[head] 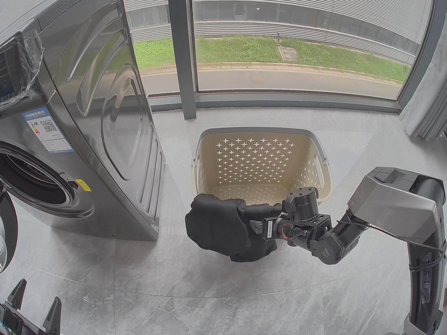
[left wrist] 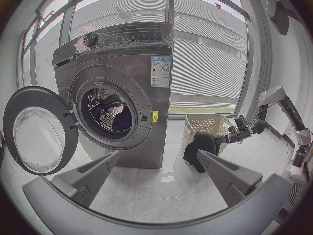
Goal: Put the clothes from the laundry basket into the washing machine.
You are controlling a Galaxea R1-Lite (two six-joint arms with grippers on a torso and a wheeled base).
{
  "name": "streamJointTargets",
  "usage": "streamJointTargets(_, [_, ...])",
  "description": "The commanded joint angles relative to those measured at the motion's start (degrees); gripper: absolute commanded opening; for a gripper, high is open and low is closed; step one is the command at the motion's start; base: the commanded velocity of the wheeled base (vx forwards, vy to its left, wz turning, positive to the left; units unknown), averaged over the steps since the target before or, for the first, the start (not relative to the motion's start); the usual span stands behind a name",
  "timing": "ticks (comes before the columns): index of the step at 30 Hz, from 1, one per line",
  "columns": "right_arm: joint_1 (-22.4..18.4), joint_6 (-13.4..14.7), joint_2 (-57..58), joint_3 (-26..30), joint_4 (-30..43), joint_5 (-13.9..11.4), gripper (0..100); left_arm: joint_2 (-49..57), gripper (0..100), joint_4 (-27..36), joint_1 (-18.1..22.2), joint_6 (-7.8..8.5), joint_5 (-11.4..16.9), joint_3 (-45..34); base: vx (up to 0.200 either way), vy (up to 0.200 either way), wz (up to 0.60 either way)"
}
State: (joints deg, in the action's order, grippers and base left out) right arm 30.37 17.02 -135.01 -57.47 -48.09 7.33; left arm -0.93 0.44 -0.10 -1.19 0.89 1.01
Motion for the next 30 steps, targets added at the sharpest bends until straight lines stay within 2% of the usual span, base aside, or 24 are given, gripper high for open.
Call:
streamJointTargets(1, [0.1, 0.0, -1.6, -1.8, -0.1, -0.1, 100, 0.5, 100, 0.0, 0.0, 0.05, 0.0, -0.8, 0.000, 0.000, 0.00])
streamJointTargets(11, [0.0, -3.1, -3.3, -3.6, -3.4, -2.1, 100, 0.5, 100, 0.0, 0.0, 0.05, 0.0, -0.8, 0.000, 0.000, 0.00])
streamJointTargets(15, [0.1, -3.3, -3.4, -3.6, -3.9, -2.7, 100, 0.4, 100, 0.0, 0.0, 0.05, 0.0, -0.8, 0.000, 0.000, 0.00])
streamJointTargets(16, [0.0, -3.3, -3.4, -3.6, -4.5, -3.1, 0, 0.5, 100, 0.0, 0.0, 0.05, 0.0, -0.8, 0.000, 0.000, 0.00])
streamJointTargets(19, [0.0, -3.8, -3.9, -3.6, -6.7, -4.2, 0, 0.5, 100, 0.0, 0.0, -0.04, -0.1, -0.8, 0.000, 0.000, 0.00])
streamJointTargets(25, [0.3, -4.4, -3.9, -3.5, -7.5, -4.3, 0, 0.5, 100, 0.0, 0.0, -0.04, 0.0, -0.8, 0.000, 0.000, 0.00])
streamJointTargets(28, [0.4, -4.5, -3.4, -2.7, -7.5, -4.3, 0, 0.5, 100, 0.0, 0.0, -0.04, 0.0, -0.8, 0.000, 0.000, 0.00])
streamJointTargets(30, [0.5, -4.6, -1.5, -0.2, -7.8, -4.3, 0, 0.5, 100, 0.0, 0.0, -0.04, 0.0, -0.8, 0.000, 0.000, 0.00])
